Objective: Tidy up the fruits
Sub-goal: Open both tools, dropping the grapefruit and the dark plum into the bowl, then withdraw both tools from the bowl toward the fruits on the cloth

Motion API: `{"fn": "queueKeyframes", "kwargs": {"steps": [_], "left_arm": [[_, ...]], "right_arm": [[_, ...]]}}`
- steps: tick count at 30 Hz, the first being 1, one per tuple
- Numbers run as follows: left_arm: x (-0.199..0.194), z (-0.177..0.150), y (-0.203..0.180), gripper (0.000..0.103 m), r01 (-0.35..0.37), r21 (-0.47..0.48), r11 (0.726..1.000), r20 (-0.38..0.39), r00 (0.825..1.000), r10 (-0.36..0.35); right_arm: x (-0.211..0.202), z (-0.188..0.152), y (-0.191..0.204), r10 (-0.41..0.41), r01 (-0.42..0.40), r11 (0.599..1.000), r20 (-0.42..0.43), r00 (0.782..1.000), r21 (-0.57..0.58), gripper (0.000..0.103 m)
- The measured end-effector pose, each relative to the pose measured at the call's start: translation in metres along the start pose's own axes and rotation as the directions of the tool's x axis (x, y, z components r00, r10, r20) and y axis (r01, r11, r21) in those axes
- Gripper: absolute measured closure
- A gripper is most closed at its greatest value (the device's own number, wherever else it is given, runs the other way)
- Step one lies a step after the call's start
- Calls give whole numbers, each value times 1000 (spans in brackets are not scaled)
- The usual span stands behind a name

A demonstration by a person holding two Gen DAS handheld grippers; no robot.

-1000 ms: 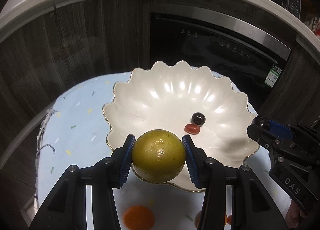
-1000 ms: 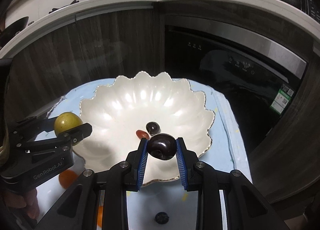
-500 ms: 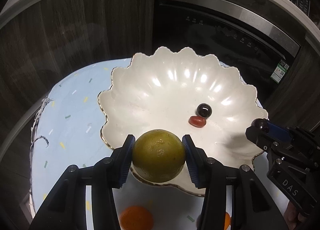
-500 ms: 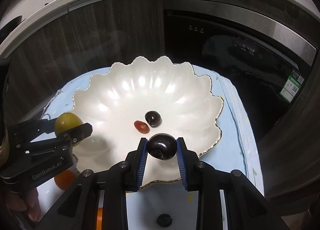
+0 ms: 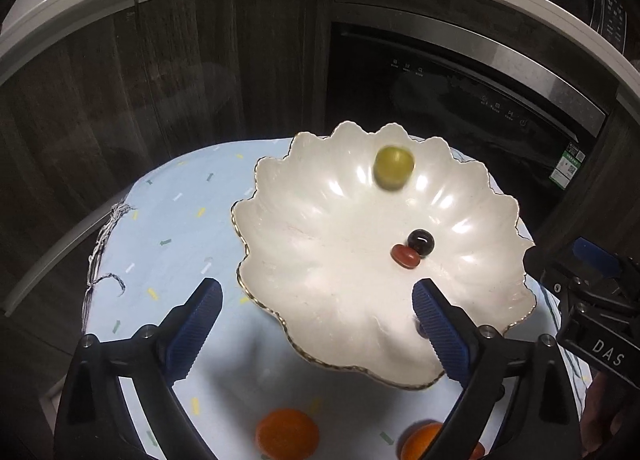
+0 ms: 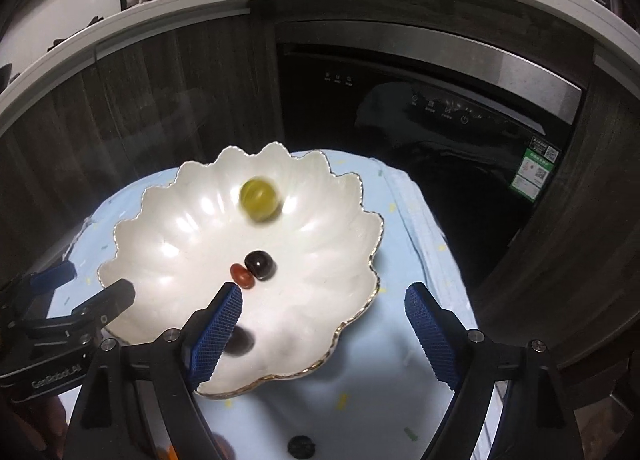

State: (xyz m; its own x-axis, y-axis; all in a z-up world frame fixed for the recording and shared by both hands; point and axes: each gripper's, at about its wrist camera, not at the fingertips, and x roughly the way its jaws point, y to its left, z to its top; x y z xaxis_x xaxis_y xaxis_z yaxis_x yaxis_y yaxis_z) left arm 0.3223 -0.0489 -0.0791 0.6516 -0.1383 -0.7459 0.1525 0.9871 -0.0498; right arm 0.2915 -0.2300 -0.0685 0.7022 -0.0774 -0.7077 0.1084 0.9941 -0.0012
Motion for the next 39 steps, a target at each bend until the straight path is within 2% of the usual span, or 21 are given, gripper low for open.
{"fn": "queueKeyframes", "kwargs": {"steps": [19,27,39], "left_arm": [[-47,-3,10,6,-7,-24,1000,55,998,9],[-70,-13,14,6,-9,-31,999,85,996,12],[-86,-36,21,6,-28,-33,999,90,995,31]], "right_arm": [[-41,-2,8,-3,4,1000,52,999,-11,18],[-60,-8,12,0,1,1000,73,997,-23,18],[-79,-25,22,10,-7,999,81,997,-44,18]]}}
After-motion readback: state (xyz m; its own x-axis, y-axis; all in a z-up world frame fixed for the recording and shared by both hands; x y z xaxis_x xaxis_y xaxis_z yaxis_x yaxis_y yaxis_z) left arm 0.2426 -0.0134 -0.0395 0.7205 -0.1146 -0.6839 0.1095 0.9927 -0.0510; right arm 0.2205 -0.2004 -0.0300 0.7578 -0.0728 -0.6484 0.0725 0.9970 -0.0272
